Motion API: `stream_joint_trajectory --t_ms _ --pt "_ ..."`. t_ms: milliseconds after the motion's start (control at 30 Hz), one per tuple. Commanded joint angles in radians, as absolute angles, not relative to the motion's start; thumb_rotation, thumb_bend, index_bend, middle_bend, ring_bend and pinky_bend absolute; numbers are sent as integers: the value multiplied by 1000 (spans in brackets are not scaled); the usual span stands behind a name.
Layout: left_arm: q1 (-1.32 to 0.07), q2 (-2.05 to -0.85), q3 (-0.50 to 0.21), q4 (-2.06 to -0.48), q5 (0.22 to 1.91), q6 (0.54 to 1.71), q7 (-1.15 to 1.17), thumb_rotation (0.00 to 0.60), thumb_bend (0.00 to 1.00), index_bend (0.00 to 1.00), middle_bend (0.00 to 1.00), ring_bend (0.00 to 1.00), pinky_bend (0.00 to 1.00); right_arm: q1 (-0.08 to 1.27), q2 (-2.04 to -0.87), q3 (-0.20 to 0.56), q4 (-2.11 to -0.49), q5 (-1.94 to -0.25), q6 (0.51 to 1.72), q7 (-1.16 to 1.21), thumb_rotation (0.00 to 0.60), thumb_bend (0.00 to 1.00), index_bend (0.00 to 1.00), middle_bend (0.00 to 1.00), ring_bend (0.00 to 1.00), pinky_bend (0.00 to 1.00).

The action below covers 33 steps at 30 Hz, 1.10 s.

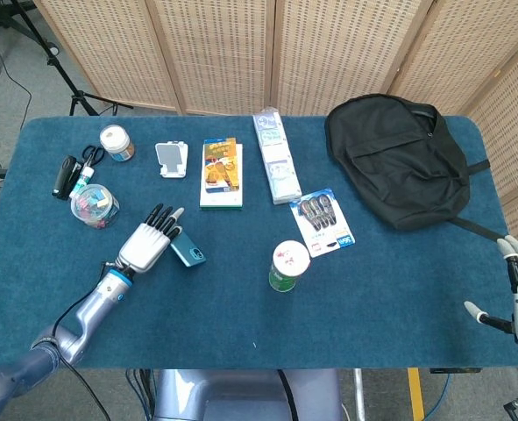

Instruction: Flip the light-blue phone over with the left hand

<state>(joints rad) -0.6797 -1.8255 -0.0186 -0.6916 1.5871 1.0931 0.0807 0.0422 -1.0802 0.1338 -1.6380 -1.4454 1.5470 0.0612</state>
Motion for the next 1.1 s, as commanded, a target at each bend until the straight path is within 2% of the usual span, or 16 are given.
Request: stream_joint_trajectory --t_ms 33,167,233,400,467,667,733,867,900,1100 --pt "-702 -1816 -40 -713 1579 1094 110 600 891 455 0 0 0 42 -1080 133 -1638 -1446 1546 61 600 0 29 0 0 0" --pt "-732 -1820 -64 -732 1562 1073 136 600 830 429 0 0 0 44 -1081 132 -1638 -1444 1541 60 600 0 29 0 0 0" --pt "-748 -1831 -76 -731 1556 1068 144 600 797 359 0 0 0 45 -1080 131 -1638 -1444 1537 59 600 0 29 0 0 0" --pt "-780 -1866 -111 -722 1537 1075 149 600 705 76 0 0 0 47 -1080 130 -1638 -1441 1531 56 600 0 28 0 0 0" --pt "-780 -1868 -121 -736 1535 1103 141 600 661 15 0 0 0 47 -1079 130 -1639 -1439 1531 58 600 0 28 0 0 0" --pt "-730 -1792 -135 -873 1527 1209 103 600 519 0 0 0 0 43 -1073 129 -1640 -1441 1534 71 600 0 29 0 0 0" --pt "-696 -1742 -136 -954 1515 1239 96 600 438 0 0 0 0 42 -1071 129 -1642 -1443 1536 74 600 0 28 0 0 0" --pt "-632 -1626 -120 -1115 1479 1245 114 600 44 0 0 0 0 40 -1068 127 -1647 -1447 1540 78 600 0 28 0 0 0" --pt "-602 -1577 -111 -1174 1462 1252 121 600 4 0 0 0 0 39 -1067 125 -1649 -1451 1541 78 600 0 28 0 0 0" --pt "-467 -1379 -52 -1379 1423 1303 41 600 0 0 0 0 0 31 -1060 120 -1664 -1470 1559 81 600 0 28 0 0 0"
